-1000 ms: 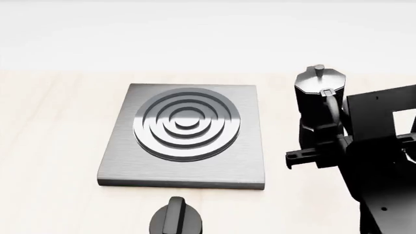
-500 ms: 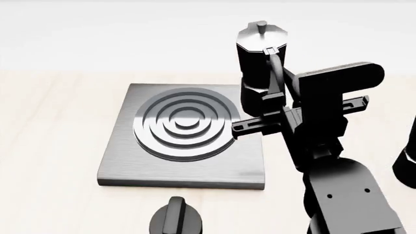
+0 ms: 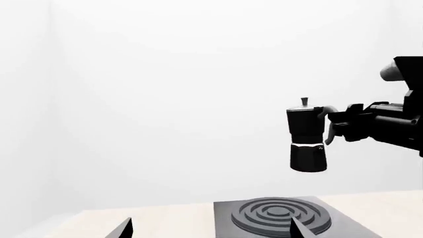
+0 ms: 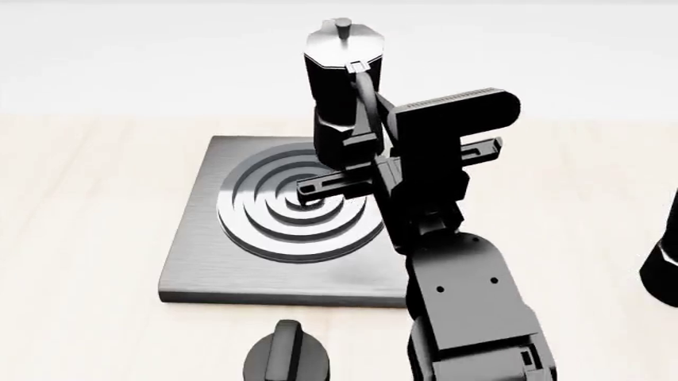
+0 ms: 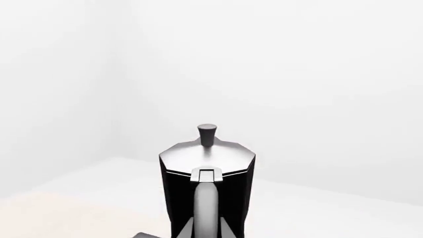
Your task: Put both moka pots on the stove.
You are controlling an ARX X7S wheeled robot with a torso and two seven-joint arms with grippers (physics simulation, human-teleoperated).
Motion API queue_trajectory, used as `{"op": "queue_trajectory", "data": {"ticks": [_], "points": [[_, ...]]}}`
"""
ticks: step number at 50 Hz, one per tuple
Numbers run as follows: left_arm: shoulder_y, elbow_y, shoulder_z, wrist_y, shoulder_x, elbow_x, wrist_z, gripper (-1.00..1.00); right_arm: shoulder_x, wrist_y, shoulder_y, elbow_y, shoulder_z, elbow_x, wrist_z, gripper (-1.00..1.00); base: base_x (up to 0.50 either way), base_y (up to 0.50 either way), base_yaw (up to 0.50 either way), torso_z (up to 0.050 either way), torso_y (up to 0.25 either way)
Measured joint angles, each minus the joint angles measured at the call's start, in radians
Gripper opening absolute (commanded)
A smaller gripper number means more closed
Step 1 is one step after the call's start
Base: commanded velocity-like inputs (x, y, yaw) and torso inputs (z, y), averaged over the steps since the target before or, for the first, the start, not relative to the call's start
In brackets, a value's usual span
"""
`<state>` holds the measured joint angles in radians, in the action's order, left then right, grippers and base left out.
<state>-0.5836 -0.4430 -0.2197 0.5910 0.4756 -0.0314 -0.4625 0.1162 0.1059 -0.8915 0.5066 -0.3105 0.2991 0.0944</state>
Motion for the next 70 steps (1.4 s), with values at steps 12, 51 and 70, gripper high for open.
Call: {"op": "queue_trajectory", "data": {"ticks": [12, 51, 70], "points": [[-0.009, 0.009, 0.001, 0.015, 0.004, 0.0, -0.005, 1.0, -0.07, -0.105, -0.045, 0.165, -0.047, 0.01, 0.012, -1.0, 0.0, 0.0, 0.0, 0.0, 0.001], [-0.017, -0.008, -0.028, 0.007, 0.008, 0.048, -0.005, 1.0, -0.106, -0.374, -0.138, 0.468, -0.439, 0.347, -0.023, -1.0, 0.0, 0.0, 0.0, 0.0, -0.022], [-0.021, -0.017, -0.032, 0.013, 0.012, 0.057, -0.013, 1.0, -0.105, -0.426, -0.149, 0.506, -0.519, 0.411, -0.025, -1.0, 0.0, 0.0, 0.0, 0.0, -0.114]]}}
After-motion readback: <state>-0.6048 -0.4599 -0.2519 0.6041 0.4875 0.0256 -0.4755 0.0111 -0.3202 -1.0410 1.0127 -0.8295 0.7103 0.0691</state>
